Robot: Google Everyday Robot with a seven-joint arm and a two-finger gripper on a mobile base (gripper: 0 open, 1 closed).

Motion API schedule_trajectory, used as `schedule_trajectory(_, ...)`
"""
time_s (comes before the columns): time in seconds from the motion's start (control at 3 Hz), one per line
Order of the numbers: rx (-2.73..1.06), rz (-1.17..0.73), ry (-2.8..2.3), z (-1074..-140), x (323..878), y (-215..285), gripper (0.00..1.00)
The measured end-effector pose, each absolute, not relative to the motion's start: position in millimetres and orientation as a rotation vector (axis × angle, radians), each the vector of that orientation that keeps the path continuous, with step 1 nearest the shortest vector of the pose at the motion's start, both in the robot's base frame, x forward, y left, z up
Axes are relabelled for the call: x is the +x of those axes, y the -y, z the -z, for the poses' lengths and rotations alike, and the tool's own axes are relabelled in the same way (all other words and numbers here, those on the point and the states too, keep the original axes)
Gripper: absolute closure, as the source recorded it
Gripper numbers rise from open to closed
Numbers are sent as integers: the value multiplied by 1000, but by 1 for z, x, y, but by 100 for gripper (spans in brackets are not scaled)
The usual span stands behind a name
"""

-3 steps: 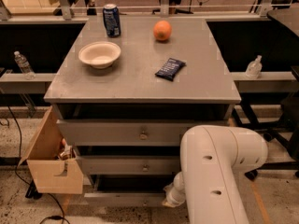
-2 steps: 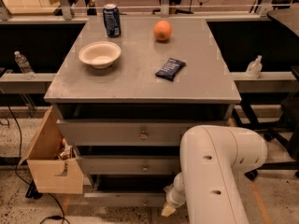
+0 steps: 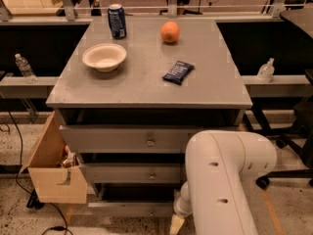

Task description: Open bottom drawer

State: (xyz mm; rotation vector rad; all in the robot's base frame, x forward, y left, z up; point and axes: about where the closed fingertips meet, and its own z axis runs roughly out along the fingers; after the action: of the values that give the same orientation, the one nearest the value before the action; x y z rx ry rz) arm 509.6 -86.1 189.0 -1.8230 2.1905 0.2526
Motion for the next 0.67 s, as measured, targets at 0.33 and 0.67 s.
schedule_trajectory(0.33,-1837,-228,-2201,-187,512,84,0)
schedule_trajectory(0.67,-1846,-226,-2209,-184,511,82,18)
